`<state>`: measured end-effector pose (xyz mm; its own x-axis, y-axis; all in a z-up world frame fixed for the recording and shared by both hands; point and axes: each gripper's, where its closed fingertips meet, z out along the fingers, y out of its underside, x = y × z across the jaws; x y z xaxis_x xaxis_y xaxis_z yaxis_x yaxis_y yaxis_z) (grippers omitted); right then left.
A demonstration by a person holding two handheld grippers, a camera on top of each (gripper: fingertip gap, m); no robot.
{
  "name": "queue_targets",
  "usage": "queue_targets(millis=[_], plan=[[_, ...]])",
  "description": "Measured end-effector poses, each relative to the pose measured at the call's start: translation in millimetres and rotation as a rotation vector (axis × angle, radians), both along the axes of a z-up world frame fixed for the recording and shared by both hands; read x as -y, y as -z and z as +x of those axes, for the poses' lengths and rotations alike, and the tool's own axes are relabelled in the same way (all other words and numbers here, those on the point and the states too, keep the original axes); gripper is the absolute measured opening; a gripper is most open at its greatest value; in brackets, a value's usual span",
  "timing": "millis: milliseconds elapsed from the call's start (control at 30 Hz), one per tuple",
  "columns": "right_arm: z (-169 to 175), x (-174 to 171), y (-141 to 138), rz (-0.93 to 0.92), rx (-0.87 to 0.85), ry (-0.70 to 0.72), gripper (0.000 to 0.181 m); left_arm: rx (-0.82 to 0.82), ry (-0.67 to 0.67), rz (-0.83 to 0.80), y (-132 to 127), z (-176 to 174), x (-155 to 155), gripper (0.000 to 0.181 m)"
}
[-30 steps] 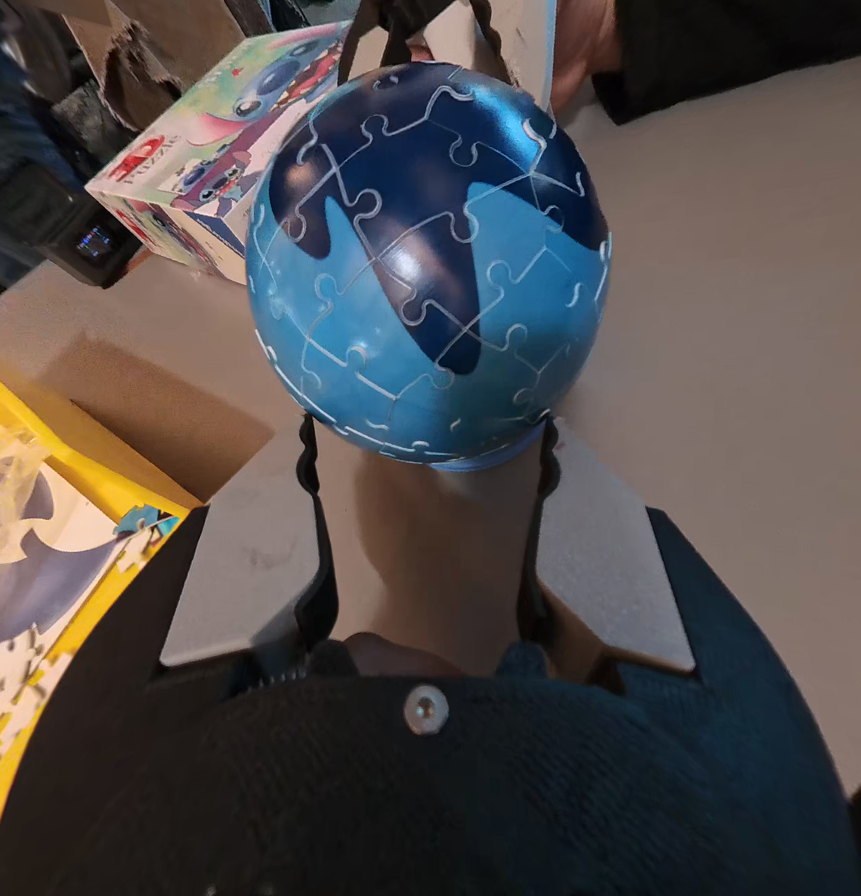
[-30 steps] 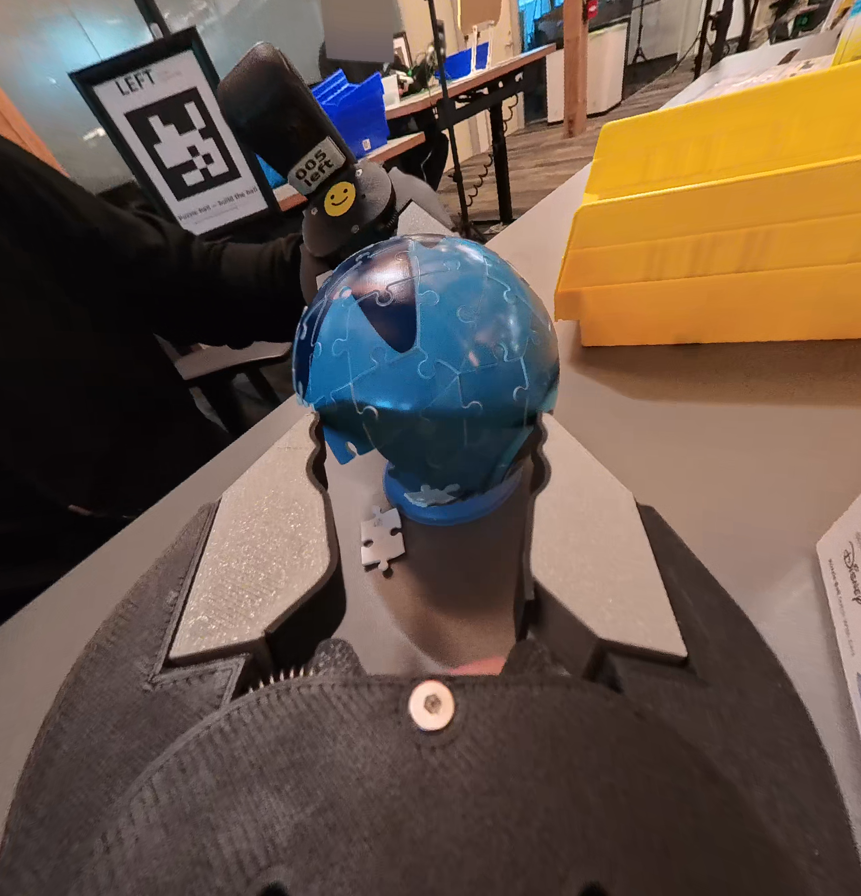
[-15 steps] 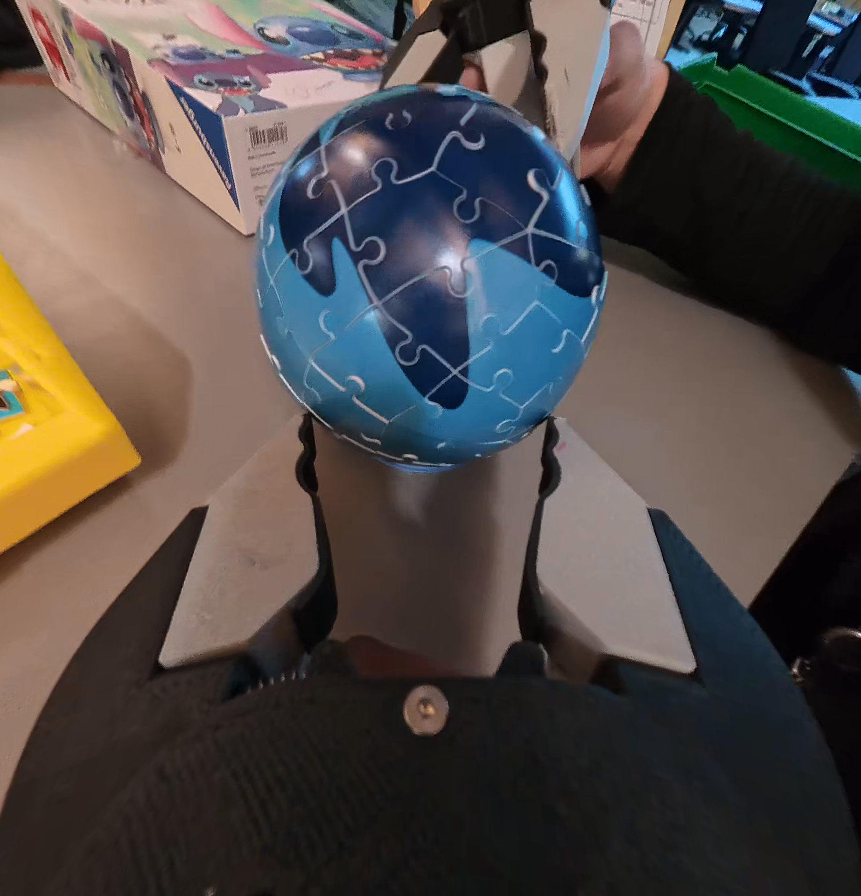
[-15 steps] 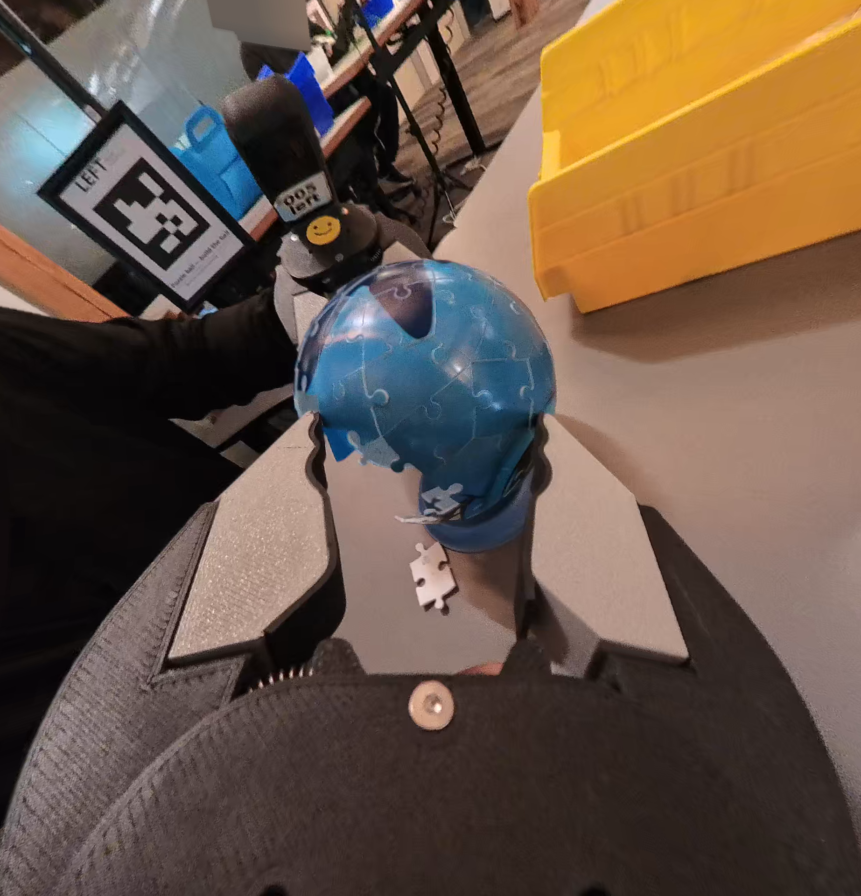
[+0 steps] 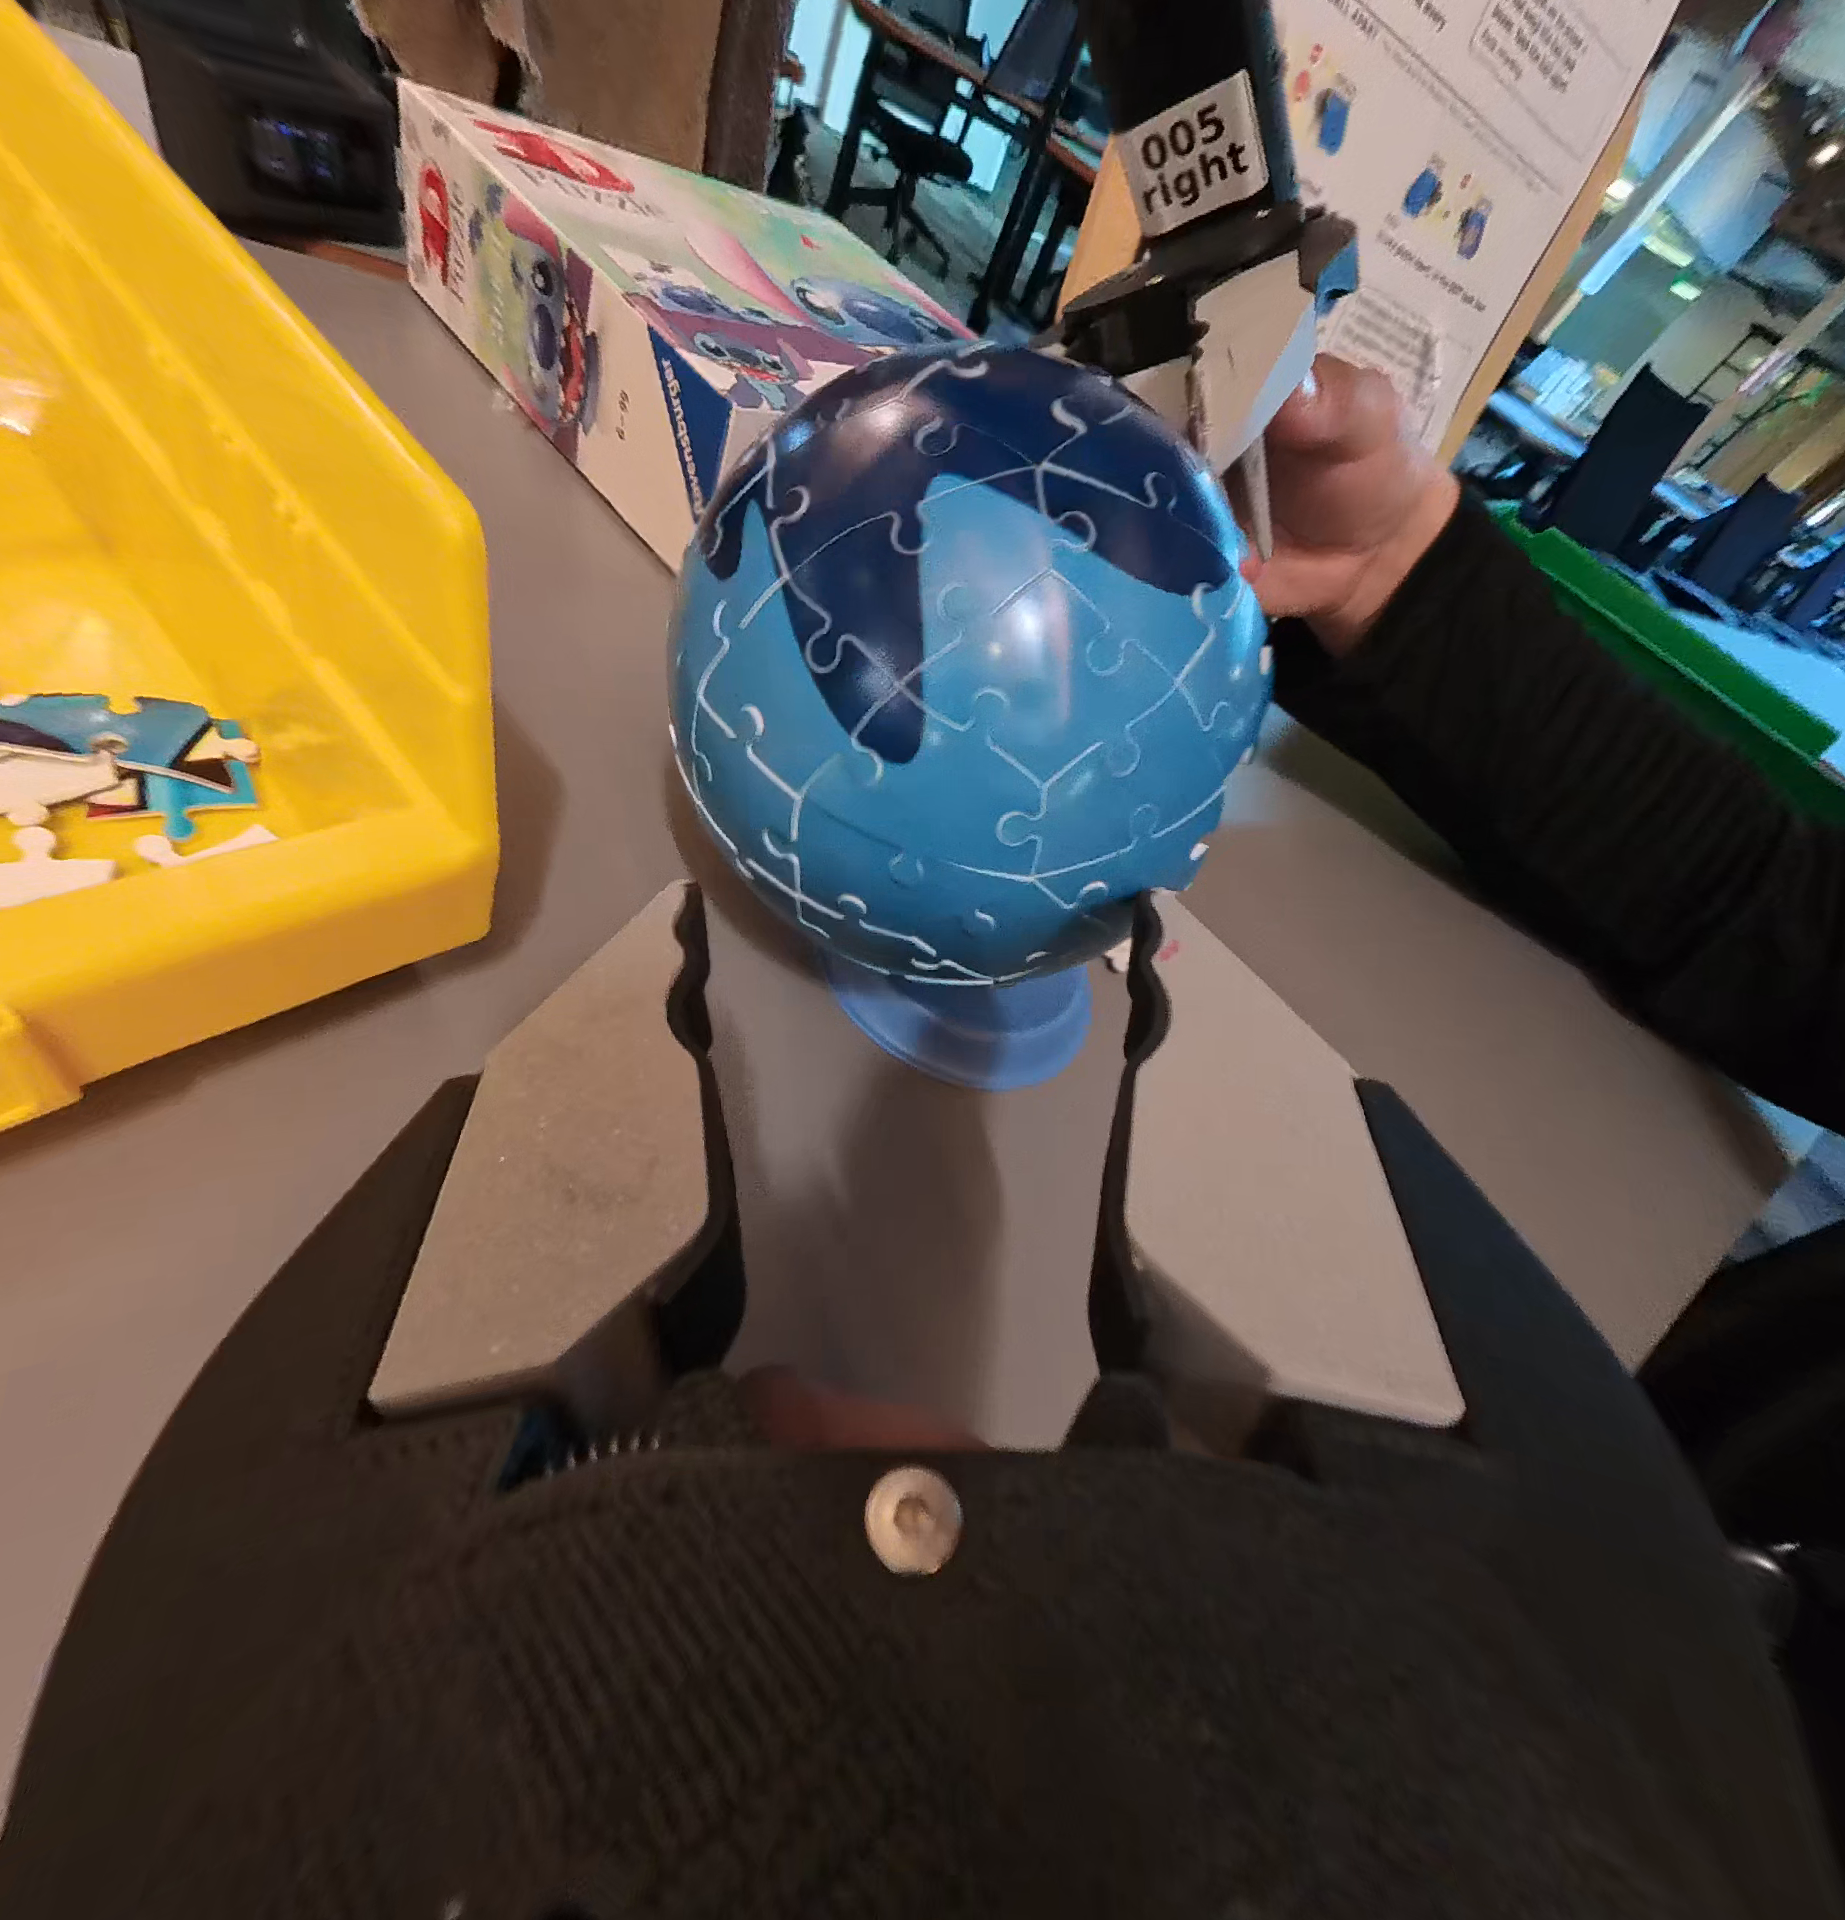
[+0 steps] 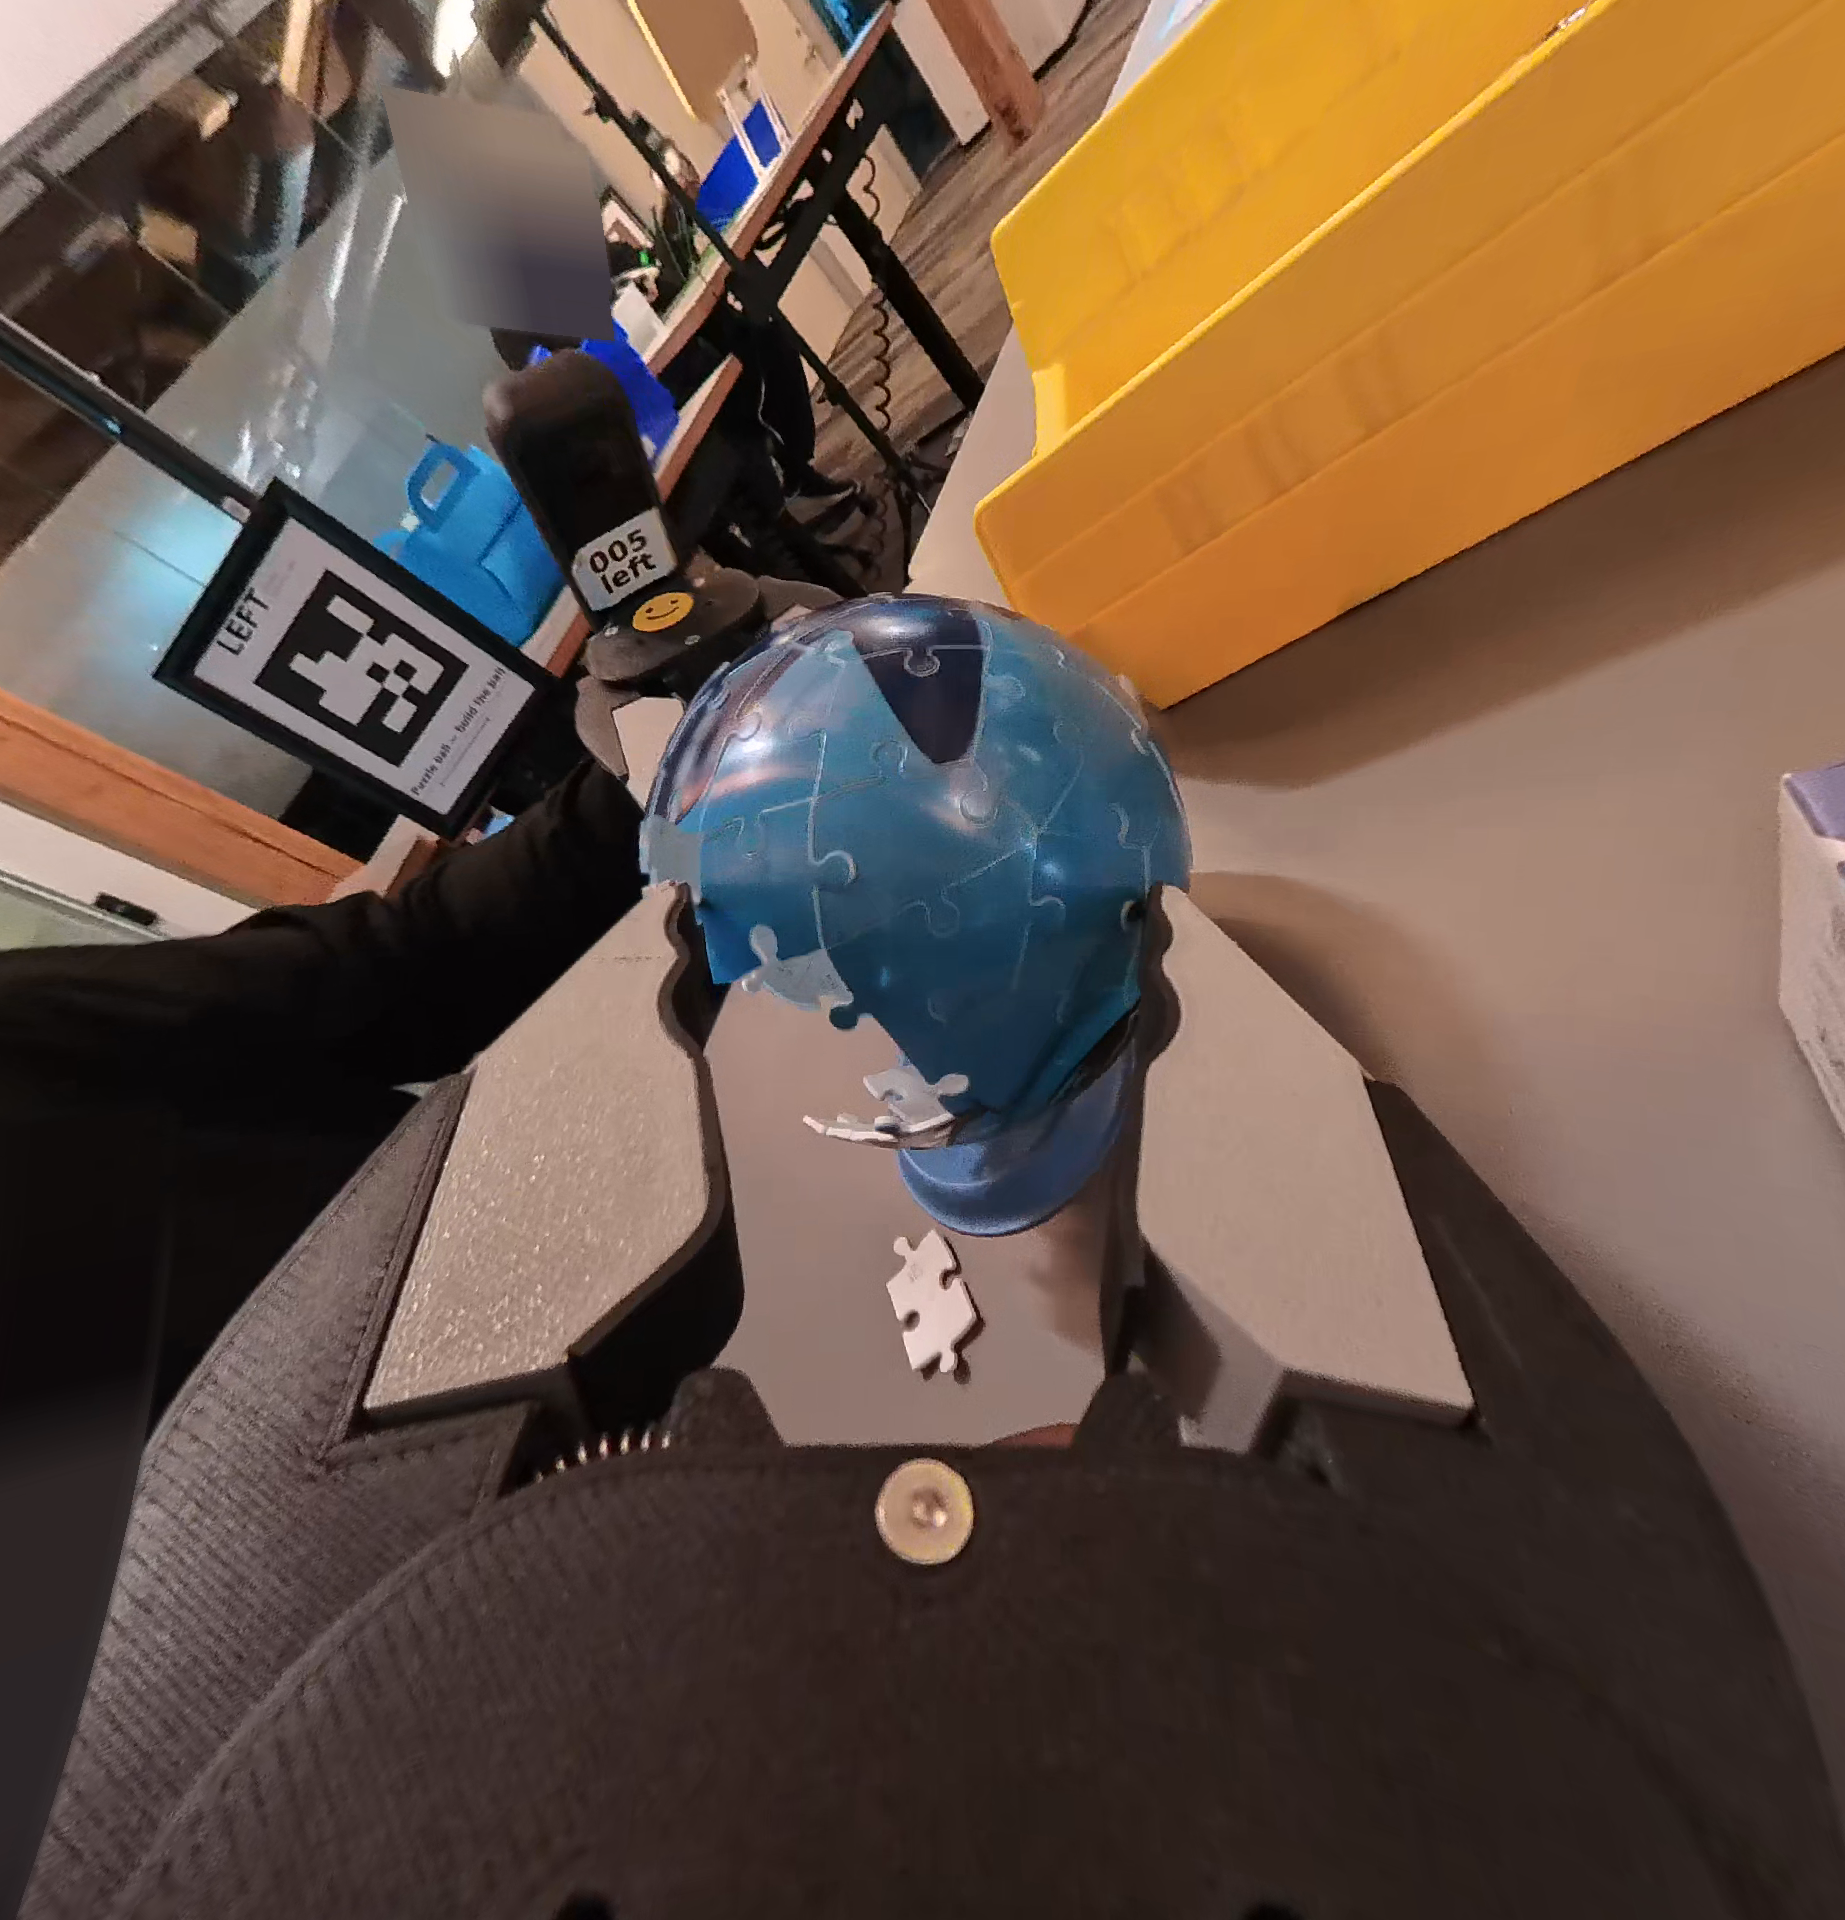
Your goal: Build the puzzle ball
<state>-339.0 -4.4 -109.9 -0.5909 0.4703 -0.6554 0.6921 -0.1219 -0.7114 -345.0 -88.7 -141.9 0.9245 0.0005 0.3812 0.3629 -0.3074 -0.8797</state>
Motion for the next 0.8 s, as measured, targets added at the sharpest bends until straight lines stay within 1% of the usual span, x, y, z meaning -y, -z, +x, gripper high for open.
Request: queue_targets(millis=[100,267,333,500,667,800], plan=[[0.6,-0.8,1.3,-0.018,0.004,-0.002,0.081,-0.073,-0.021,-0.021,-0.7,-0.6,1.6,0.081],[-2.2,0.6,2.5,-0.071,0.028,-0.006,0.082,-0.14,-0.002,-0.003,-4.0,8.5,-6.3,0.084],[-5.0,-0.3,2.4,-0.096,0.04,0.001,0.082,-0.104,0.0,-0.01,-1.8,8.8,-10.5,0.089],[-11.5,-0.8,2.4,-0.141,0.066,0.017,0.082,-0.042,-0.019,-0.014,-1.2,6.7,-11.0,0.09],[-12.4,3.9,10.1,-0.097,0.106,-0.012,0.086,0.063,-0.046,0.016,-9.1,-3.0,-7.9,0.088],[-11.1,6.0,10.9,-0.094,0.098,-0.035,0.085,0.119,-0.041,0.027,-7.8,-3.3,-4.3,0.088]])
